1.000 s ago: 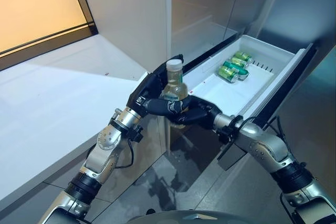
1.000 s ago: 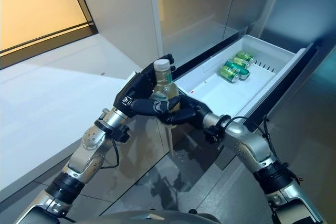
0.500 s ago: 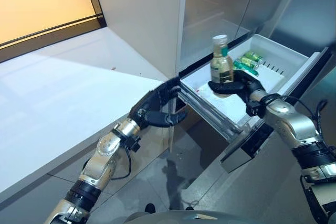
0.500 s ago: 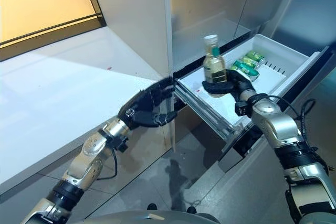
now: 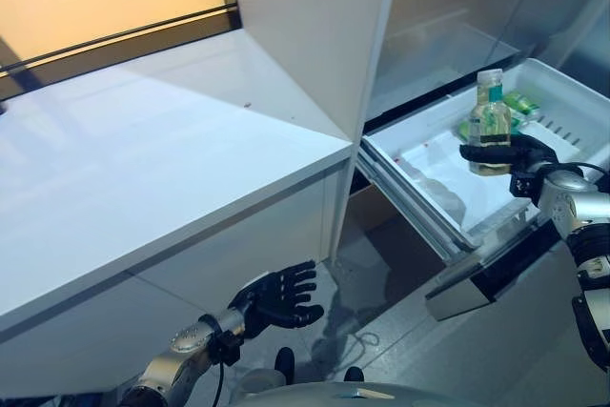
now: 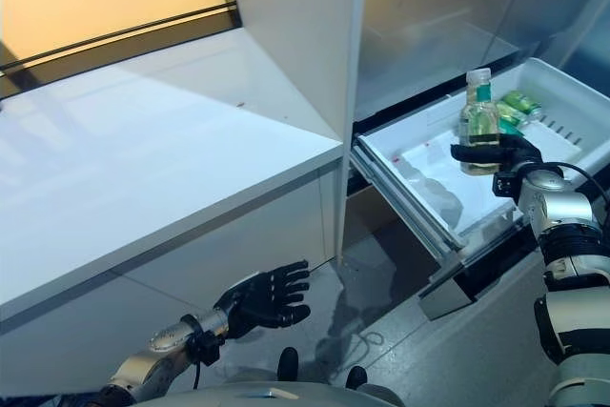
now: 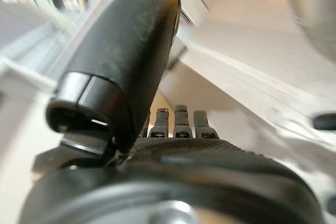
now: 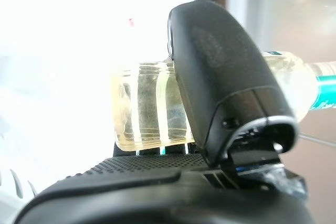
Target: Put drinks into fridge and close the fridge
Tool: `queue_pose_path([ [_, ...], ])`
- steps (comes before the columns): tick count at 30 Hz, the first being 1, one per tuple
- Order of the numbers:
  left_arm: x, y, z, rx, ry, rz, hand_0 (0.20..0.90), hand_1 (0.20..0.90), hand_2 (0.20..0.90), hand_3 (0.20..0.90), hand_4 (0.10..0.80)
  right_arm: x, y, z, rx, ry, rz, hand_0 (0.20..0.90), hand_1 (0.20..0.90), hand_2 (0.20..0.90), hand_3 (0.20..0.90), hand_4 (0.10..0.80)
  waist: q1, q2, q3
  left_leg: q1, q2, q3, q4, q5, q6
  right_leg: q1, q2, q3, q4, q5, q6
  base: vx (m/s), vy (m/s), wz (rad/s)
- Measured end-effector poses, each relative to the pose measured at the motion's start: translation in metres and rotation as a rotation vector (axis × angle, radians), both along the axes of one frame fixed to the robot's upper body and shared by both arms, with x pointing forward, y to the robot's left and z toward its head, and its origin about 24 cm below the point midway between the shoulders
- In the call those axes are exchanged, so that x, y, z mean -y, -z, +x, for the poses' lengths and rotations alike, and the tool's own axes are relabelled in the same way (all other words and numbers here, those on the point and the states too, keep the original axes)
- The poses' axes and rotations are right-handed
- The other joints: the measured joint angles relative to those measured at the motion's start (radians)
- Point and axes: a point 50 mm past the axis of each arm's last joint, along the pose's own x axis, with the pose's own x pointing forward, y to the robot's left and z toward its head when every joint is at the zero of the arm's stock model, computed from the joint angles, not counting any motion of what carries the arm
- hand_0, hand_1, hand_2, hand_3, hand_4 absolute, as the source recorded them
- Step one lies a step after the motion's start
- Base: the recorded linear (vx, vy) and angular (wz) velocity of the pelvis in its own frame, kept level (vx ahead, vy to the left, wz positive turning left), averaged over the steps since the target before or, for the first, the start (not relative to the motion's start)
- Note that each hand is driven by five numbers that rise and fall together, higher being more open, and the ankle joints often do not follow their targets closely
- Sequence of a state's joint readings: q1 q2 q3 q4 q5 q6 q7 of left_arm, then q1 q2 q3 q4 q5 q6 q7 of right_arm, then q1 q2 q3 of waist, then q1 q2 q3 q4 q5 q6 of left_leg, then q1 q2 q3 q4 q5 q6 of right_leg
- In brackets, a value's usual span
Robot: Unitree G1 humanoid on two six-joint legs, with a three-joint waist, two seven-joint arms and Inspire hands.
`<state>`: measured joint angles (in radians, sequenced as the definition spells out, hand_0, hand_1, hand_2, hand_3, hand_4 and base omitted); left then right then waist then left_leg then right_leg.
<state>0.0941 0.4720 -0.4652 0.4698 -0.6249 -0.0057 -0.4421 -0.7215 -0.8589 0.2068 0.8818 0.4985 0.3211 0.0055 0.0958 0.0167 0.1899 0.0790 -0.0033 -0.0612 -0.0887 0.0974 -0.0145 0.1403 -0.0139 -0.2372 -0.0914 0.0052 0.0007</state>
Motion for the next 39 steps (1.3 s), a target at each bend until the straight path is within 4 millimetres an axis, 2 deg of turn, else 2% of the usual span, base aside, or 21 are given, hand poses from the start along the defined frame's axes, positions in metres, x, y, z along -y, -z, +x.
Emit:
queue_pose_path([
  [4,-0.017,0.013,-0.002,-0.048,-0.028,0.102,0.900,0.900,0.900,0.900,0.800,0.005,-0.015,0.007,-0.003,0.033,-0.073,0.300,0.300,0.300,0.200,0.100,0.017,0.005,0.039,-0.086,0.003,-0.024,0.001,0.031,-0.006,-0.081,0.005,-0.025,0.006,0.011,-0.014,-0.209,-0.096,0.17],
  [7,-0.028,0.013,0.010,-0.035,-0.062,0.168,0.900,0.900,0.900,0.900,0.800,0.001,-0.037,0.017,0.048,0.031,-0.105,0.300,0.300,0.300,0.200,0.100,0.036,0.011,0.116,-0.147,0.004,-0.026,0.018,0.041,-0.012,-0.132,0.013,-0.026,0.006,0.032,-0.027,-0.079,-0.052,0.00],
  [9,-0.032,0.012,0.015,-0.017,-0.072,0.199,0.900,0.900,0.900,0.900,0.800,0.001,-0.038,0.017,0.044,0.026,-0.121,0.300,0.300,0.300,0.200,0.100,0.047,0.013,0.144,-0.172,0.005,-0.027,0.027,0.042,-0.013,-0.151,0.015,-0.027,0.007,0.038,-0.029,-0.071,-0.027,0.02],
  [13,-0.037,0.003,0.029,0.050,-0.099,0.231,0.900,0.900,0.900,0.900,0.800,-0.001,-0.033,0.017,-0.053,-0.007,-0.201,0.300,0.300,0.300,0.200,0.100,0.064,0.017,0.219,-0.194,0.008,-0.026,0.031,0.042,-0.013,-0.171,0.011,-0.031,0.008,0.038,-0.030,-0.024,-0.008,0.02],
  [17,-0.045,-0.011,0.050,0.126,-0.141,0.254,0.900,0.900,0.900,0.900,0.800,0.004,-0.062,0.020,-0.047,-0.017,-0.249,0.300,0.300,0.300,0.200,0.100,0.057,0.007,0.269,-0.193,0.004,-0.020,0.030,0.042,-0.013,-0.170,0.007,-0.028,0.008,0.039,-0.029,-0.035,-0.022,0.00],
  [20,-0.047,-0.022,0.064,0.183,-0.146,0.269,0.900,0.900,0.900,0.900,0.800,0.009,-0.064,0.017,-0.125,-0.031,-0.268,0.300,0.300,0.300,0.200,0.100,0.064,0.005,0.285,-0.193,0.006,-0.019,0.030,0.042,-0.013,-0.170,0.009,-0.028,0.008,0.039,-0.029,-0.025,-0.014,0.00],
  [23,-0.047,-0.025,0.069,0.198,-0.143,0.281,0.900,0.900,0.900,0.900,0.800,0.013,-0.068,0.014,-0.160,-0.045,-0.249,0.300,0.300,0.300,0.200,0.100,0.060,0.003,0.286,-0.192,0.006,-0.015,0.030,0.042,-0.013,-0.170,0.009,-0.025,0.008,0.039,-0.028,-0.010,-0.012,-0.03],
  [24,-0.047,-0.025,0.069,0.200,-0.139,0.285,0.900,0.900,0.900,0.900,0.800,0.015,-0.065,0.012,-0.187,-0.045,-0.232,0.441,0.441,0.441,0.365,0.265,0.059,0.003,0.287,-0.191,0.007,-0.014,0.030,0.042,-0.013,-0.170,0.009,-0.024,0.008,0.039,-0.028,-0.005,-0.023,-0.04],
  [25,-0.047,-0.025,0.069,0.198,-0.139,0.285,0.900,0.900,0.900,0.900,0.800,0.017,-0.063,0.011,-0.209,-0.048,-0.224,0.507,0.507,0.507,0.442,0.342,0.059,0.003,0.287,-0.190,0.007,-0.013,0.030,0.042,-0.013,-0.170,0.010,-0.024,0.008,0.039,-0.028,0.000,0.000,0.00],
  [26,-0.048,-0.025,0.068,0.196,-0.139,0.286,0.900,0.900,0.900,0.900,0.800,0.018,-0.061,0.010,-0.225,-0.049,-0.225,0.862,0.862,0.862,0.856,0.756,0.059,0.002,0.287,-0.190,0.008,-0.013,0.030,0.042,-0.013,-0.170,0.010,-0.023,0.008,0.039,-0.028,0.000,0.000,0.00],
  [27,-0.048,-0.024,0.068,0.195,-0.139,0.287,0.900,0.900,0.900,0.900,0.800,0.019,-0.061,0.008,-0.243,-0.048,-0.223,0.900,0.900,0.900,0.900,0.800,0.060,0.001,0.288,-0.188,0.008,-0.013,0.030,0.042,-0.013,-0.169,0.010,-0.023,0.009,0.039,-0.028,0.000,0.000,0.00],
  [31,-0.048,-0.024,0.067,0.190,-0.128,0.282,0.900,0.900,0.900,0.900,0.800,0.024,-0.061,0.005,-0.259,-0.045,-0.204,0.900,0.900,0.900,0.900,0.800,0.059,-0.009,0.293,-0.184,0.011,-0.010,0.030,0.042,-0.013,-0.169,0.012,-0.022,0.015,0.040,-0.028,-0.004,0.001,-0.01],
  [39,-0.051,-0.021,0.065,0.163,-0.125,0.295,0.900,0.900,0.900,0.900,0.800,0.017,-0.068,0.010,-0.214,-0.099,-0.139,0.900,0.900,0.900,0.900,0.800,0.050,-0.013,0.295,-0.140,0.014,0.006,0.021,0.043,-0.012,-0.137,0.012,-0.012,0.022,0.040,-0.028,-0.007,0.014,-0.05],
])
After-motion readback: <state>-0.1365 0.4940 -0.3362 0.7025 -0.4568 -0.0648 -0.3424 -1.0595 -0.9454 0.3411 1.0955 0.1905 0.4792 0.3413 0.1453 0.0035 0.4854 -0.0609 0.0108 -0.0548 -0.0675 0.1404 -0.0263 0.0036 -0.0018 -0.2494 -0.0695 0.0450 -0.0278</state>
